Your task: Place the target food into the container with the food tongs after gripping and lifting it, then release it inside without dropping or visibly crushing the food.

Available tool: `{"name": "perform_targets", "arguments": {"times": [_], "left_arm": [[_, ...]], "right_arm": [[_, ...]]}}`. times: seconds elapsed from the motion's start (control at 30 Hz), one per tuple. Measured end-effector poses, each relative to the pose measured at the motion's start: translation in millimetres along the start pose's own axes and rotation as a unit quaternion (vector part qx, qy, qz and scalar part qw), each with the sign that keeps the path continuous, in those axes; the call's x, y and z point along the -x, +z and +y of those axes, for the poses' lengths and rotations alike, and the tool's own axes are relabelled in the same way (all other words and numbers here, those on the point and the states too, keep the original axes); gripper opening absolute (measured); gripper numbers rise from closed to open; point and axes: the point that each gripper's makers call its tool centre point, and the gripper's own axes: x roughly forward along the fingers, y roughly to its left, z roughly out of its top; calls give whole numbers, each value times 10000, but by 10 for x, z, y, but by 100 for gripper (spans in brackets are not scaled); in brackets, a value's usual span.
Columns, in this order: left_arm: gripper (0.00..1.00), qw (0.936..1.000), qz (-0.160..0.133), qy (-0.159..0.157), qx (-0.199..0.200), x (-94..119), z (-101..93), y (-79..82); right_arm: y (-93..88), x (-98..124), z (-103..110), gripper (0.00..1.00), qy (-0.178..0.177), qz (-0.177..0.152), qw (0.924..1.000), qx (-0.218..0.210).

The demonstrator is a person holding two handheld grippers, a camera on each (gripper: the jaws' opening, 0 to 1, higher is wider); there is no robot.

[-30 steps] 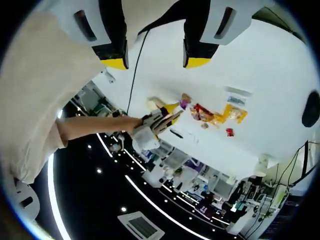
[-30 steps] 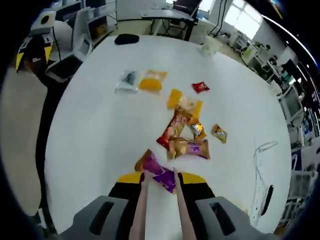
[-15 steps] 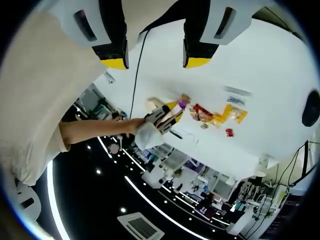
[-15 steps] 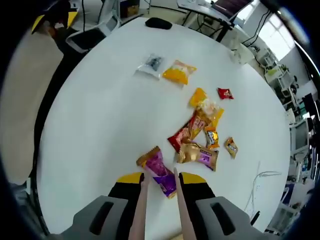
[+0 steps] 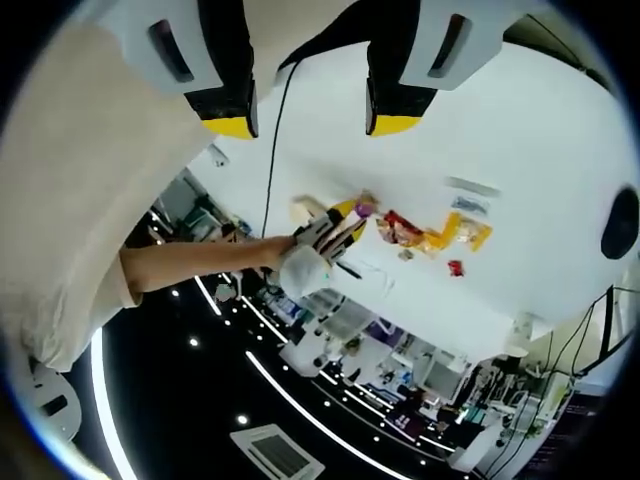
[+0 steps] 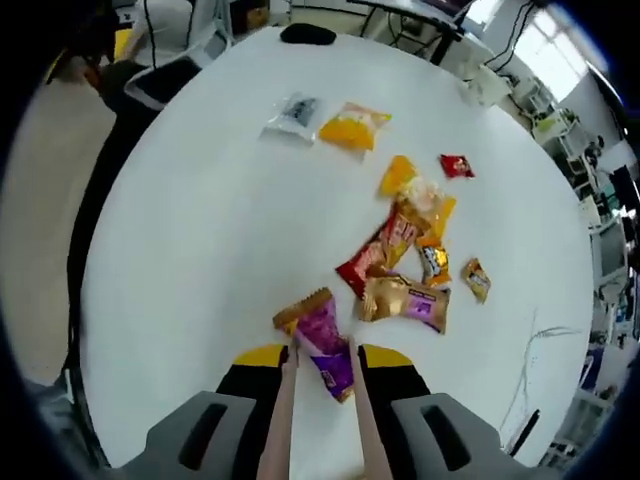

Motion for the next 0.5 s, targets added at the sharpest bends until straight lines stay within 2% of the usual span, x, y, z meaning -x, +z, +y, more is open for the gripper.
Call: {"name": "perform_targets", "arguments": {"times": [0.03,0.1,0.13,0.2,0.27,0.4,0.5], "left_arm": [[42,10000,5,2,2,1,2,-3],[42,10000,16,1,7,2,7,-10],[42,10000,16,2,9,2,8,-10],[42,10000,11,5,16,2,12,-9],[42,10000,6,0,21,2,12,-8],[42,10000,18,-13,21,1,14,-9],[42,10000,16,-20,17,2,15,-3]], "right_arm": [[0,0,-1,27,3,-12,10000,-50],[6,1,-15,27,-8,-166,9984,-535],[2,2,-17,27,-9,-177,9981,-591],[-2,-2,-45,26,-26,-355,9933,-1098],[-29,-9,-86,26,-53,-441,9900,-1340],[-108,-44,-139,25,-112,-451,9867,-1555],[-104,-48,-146,25,-140,-530,9811,-1856]]}}
